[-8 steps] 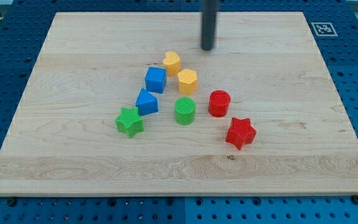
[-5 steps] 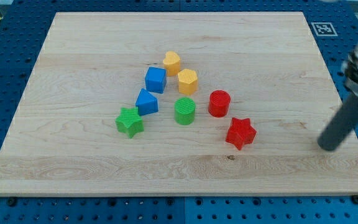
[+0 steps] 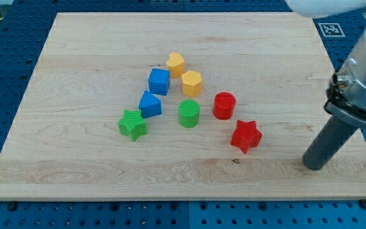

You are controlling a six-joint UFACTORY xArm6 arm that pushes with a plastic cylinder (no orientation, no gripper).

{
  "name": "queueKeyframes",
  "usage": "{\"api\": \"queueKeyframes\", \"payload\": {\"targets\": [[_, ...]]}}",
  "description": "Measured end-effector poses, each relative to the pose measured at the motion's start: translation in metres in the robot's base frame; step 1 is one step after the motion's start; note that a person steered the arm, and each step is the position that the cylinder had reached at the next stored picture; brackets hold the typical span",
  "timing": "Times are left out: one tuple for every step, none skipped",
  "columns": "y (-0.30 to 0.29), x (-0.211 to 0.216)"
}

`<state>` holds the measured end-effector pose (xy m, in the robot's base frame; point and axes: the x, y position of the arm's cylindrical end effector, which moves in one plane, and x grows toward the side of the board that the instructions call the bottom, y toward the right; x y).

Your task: Slightly push the red star close to the red circle

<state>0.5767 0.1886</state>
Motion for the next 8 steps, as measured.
{"api": "queueKeyframes", "payload": {"targets": [[-0.028,-0.002],[-0.061,-0.007],[-0.078,-0.018],[-0.080,-0.022],[-0.082,-0.022],[-0.088,-0.022],[-0.096,-0.022],[-0.085,-0.008]]}}
